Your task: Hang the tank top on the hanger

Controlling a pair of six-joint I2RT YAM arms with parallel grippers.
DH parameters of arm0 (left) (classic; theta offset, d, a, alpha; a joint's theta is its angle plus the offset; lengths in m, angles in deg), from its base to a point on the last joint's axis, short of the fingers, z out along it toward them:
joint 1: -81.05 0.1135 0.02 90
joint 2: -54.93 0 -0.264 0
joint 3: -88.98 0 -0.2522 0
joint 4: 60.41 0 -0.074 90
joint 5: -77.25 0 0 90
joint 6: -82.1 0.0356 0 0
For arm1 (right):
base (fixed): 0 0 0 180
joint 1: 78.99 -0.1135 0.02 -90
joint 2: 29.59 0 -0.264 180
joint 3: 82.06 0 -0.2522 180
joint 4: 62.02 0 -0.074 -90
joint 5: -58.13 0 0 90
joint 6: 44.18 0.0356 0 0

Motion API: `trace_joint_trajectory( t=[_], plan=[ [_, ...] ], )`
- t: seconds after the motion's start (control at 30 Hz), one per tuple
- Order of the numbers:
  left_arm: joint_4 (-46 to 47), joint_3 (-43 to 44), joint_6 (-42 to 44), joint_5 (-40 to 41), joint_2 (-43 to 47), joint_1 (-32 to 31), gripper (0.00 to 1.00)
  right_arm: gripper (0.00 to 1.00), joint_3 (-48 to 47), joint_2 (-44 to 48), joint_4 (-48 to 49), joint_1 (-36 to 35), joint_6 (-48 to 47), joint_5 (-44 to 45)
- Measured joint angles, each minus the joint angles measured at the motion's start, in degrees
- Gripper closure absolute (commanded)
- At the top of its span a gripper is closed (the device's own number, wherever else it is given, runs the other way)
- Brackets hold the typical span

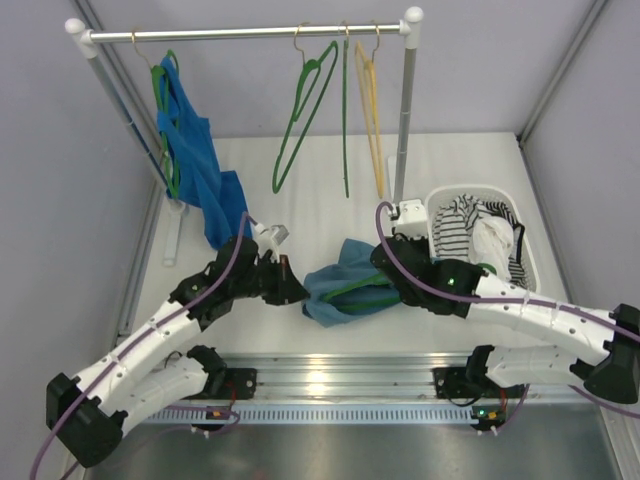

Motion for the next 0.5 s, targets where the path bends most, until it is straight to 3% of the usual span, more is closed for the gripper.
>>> trace_joint_trajectory(
  t=[0.5],
  plan=[
    [5.88,6.60,-4.72,-0.20,-1.86,0.04,1.00,1.00,-1.25,0.52,-0.20,0.02,1.75,-2.51]
  ],
)
